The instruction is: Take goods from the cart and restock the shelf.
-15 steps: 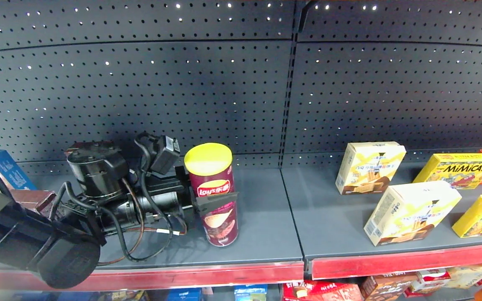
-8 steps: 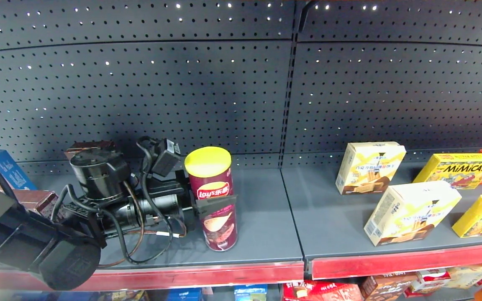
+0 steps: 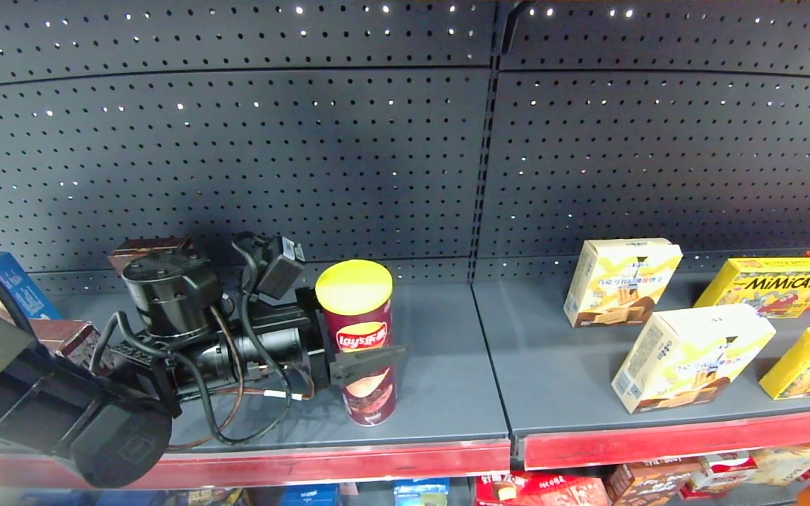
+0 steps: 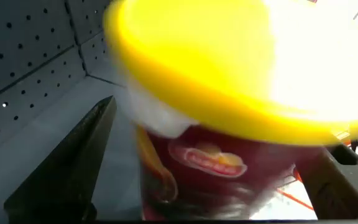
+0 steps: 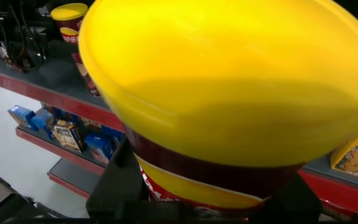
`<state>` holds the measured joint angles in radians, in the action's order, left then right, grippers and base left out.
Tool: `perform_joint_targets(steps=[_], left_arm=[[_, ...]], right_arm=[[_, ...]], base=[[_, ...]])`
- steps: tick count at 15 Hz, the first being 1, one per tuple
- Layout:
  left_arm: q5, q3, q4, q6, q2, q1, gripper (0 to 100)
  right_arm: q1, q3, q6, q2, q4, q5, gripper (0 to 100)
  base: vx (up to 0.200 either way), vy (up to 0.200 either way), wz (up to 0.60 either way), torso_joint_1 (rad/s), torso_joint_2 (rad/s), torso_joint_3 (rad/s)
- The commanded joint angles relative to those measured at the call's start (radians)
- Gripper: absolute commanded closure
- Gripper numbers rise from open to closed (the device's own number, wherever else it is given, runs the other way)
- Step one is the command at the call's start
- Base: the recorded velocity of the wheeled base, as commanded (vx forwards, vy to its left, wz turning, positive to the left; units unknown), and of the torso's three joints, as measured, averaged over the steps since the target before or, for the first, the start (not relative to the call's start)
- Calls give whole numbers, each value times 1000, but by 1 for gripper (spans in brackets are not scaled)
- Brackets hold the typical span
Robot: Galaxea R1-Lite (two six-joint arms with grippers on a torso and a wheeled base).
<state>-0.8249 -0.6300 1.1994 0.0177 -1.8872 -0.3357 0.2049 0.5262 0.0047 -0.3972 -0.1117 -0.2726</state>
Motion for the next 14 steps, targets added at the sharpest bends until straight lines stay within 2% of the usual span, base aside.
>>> perform_joint_targets(steps=[1,4,6,8,10,14], left_arm=[[0,4,0,2,2,0,0],[-2,55,51,1,17,15,0],[0,118,111,2,39,50,0],[0,153,131,2,60,75,0],[-3,236,181,4,111,133,0],[-2,368,218,4,214,164,0]], right_arm=[[1,0,0,-2,-2,0,100],[1,0,0,6,-5,1,100],[1,2,3,6,-5,1,100],[1,0,6,6,-3,1,100],[1,0,6,8,-6,1,100],[1,0,6,5,-3,1,100]], base=[[0,0,0,0,0,0],[0,0,0,0,0,0],[0,0,0,0,0,0],[0,0,0,0,0,0],[0,0,0,0,0,0],[0,0,0,0,0,0]])
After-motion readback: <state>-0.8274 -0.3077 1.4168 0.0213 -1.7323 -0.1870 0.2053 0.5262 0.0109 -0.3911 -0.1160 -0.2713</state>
